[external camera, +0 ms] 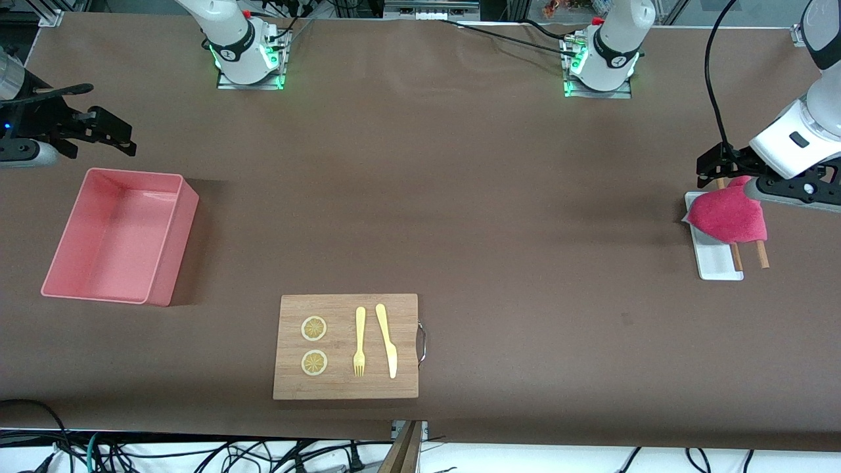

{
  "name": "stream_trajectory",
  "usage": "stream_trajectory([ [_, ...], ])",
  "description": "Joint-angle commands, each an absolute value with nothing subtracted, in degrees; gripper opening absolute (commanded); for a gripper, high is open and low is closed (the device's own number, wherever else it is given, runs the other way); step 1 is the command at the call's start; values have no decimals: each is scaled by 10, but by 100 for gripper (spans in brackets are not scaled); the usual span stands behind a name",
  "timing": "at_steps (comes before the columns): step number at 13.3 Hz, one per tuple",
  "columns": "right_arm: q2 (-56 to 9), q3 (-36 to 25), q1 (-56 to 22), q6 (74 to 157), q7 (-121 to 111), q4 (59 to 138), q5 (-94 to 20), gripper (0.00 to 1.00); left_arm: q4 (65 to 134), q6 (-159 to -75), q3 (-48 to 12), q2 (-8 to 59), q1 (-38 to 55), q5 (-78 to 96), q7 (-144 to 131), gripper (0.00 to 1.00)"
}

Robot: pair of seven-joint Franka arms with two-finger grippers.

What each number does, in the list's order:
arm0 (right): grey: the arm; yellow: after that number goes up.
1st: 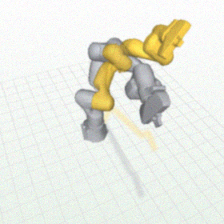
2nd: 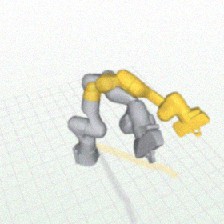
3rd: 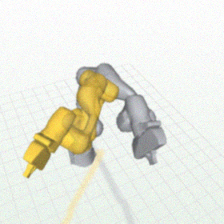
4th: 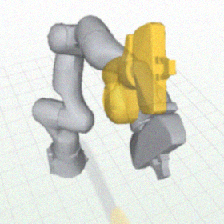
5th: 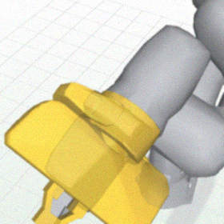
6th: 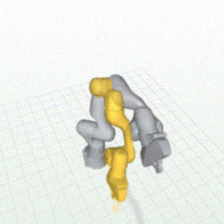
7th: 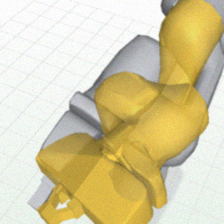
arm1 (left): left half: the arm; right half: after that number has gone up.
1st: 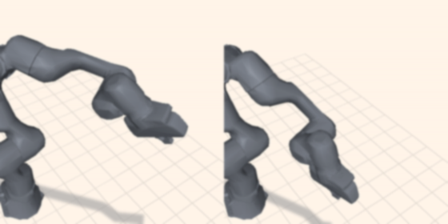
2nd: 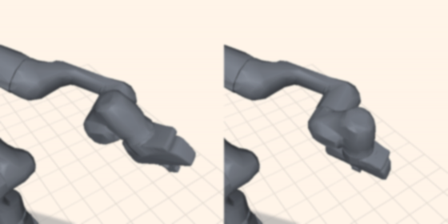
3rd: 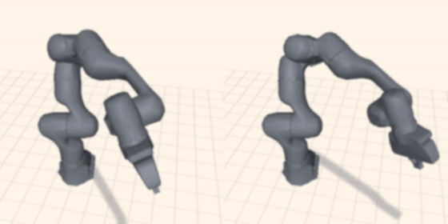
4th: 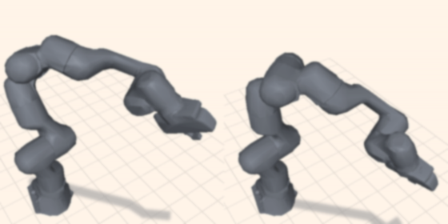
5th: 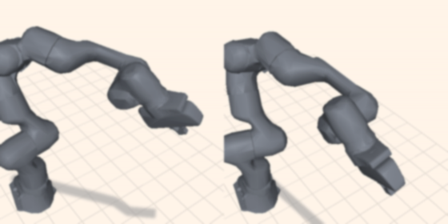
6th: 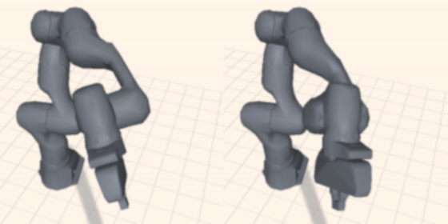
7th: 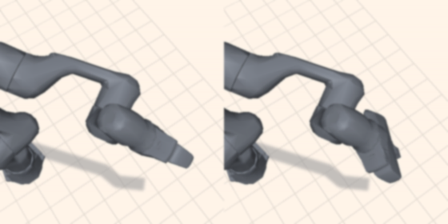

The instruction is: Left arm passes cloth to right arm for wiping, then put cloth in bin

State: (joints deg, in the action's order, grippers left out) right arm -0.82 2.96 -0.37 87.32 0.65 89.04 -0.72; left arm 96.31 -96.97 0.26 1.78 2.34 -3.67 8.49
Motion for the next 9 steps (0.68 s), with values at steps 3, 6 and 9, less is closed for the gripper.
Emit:
stream_trajectory([
  [3,-10,33,-2,868,-2,881,-6,100,940,-967,2,33,24,-33,91,100],
  [6,-10,32,-2,868,-1,881,-6,100,938,-967,2,33,23,-33,89,100],
  [9,-10,33,-2,868,-1,881,-7,100,939,-968,2,36,19,-29,88,100],
])
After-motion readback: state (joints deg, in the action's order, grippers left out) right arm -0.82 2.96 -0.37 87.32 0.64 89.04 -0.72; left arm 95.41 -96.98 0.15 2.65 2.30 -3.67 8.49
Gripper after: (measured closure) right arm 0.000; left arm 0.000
